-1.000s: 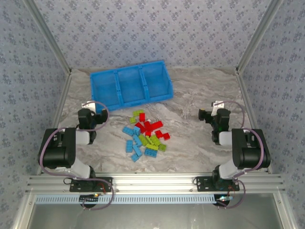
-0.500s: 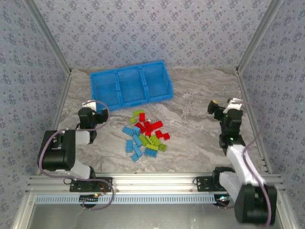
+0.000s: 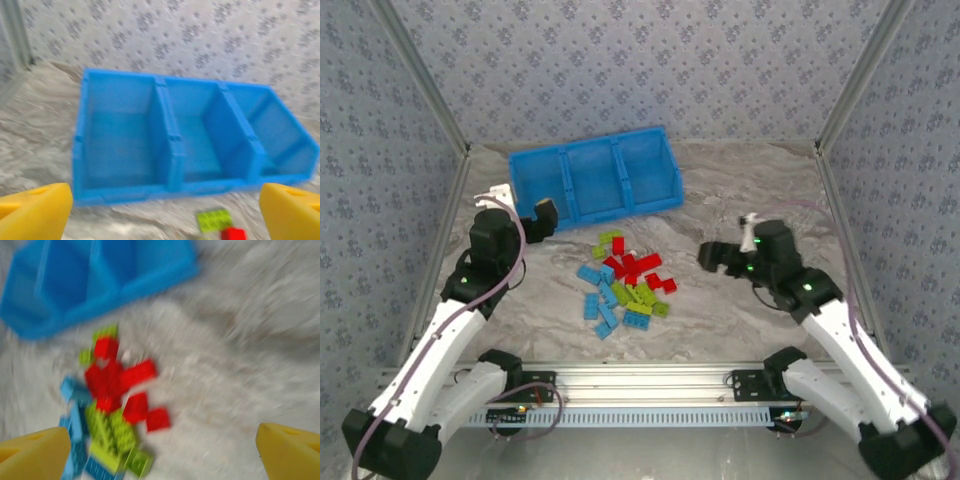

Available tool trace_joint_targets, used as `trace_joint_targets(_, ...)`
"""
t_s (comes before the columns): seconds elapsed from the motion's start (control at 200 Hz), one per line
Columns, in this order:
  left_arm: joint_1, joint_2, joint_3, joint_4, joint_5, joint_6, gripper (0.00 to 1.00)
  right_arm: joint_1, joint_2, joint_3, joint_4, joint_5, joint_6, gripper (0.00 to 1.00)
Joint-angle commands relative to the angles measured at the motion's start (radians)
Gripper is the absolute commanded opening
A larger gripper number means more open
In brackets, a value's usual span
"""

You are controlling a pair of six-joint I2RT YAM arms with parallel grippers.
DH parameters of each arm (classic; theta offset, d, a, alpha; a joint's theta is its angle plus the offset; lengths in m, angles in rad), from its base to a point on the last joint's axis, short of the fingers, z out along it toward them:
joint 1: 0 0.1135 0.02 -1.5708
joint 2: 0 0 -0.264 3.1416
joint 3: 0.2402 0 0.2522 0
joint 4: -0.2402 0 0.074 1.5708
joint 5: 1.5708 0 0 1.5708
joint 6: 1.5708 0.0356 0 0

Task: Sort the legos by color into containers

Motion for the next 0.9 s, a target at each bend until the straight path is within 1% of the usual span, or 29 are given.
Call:
trace_joint_targets(0.0,-0.05,0.063,0.053,-0.324,0.056,-0.219,0.92,0.162,0.106,0.066,-0.047,0.036,0.057,0.98)
trace_joint_targets(0.065,-0.083,0.113,0.072,-0.369,0.1,-0.302,0.87,0.252,0.176,0.092,-0.001,0.052,0.068,0.98)
trace_joint_targets(0.135,-0.15,0.162,0.061,-0.338,0.143,-0.373,0.85,0.312,0.232,0.109,0.019,0.081,0.072,0.99)
trace_joint_targets(0.205,-0.247,0.228,0.053,-0.286,0.149,-0.423,0.84,0.325,0.256,0.107,0.029,0.089,0.089,1.0)
trace_joint_targets(0.27,-0.326,0.31,0.07,-0.262,0.127,-0.444,0.84,0.326,0.25,0.086,0.037,0.095,0.106,1.0)
trace_joint_targets(0.355,-0.391,0.43,0.118,-0.28,0.084,-0.452,0.84,0.325,0.219,0.052,0.039,0.108,0.108,1.0)
trace_joint_targets(0.4,-0.415,0.488,0.138,-0.286,0.066,-0.438,0.84,0.323,0.196,0.037,0.031,0.112,0.138,1.0)
trace_joint_targets(0.47,-0.431,0.553,0.154,-0.279,0.051,-0.398,0.84,0.323,0.157,0.012,0.025,0.126,0.153,1.0)
trace_joint_targets(0.535,-0.432,0.602,0.166,-0.262,0.074,-0.344,0.84,0.322,0.12,-0.018,0.035,0.134,0.165,1.0)
trace_joint_targets(0.64,-0.431,0.674,0.202,-0.28,0.073,-0.295,0.81,0.318,0.071,-0.054,0.05,0.145,0.181,1.0)
trace_joint_targets(0.705,-0.432,0.708,0.227,-0.314,0.048,-0.282,0.74,0.315,0.061,-0.058,0.05,0.147,0.185,1.0)
trace_joint_targets(0.79,-0.432,0.731,0.234,-0.318,0.027,-0.276,0.64,0.313,0.061,-0.06,0.044,0.144,0.189,1.0)
trace_joint_targets(0.894,-0.428,0.753,0.234,-0.31,0.019,-0.283,0.56,0.312,0.06,-0.061,0.037,0.14,0.195,1.0)
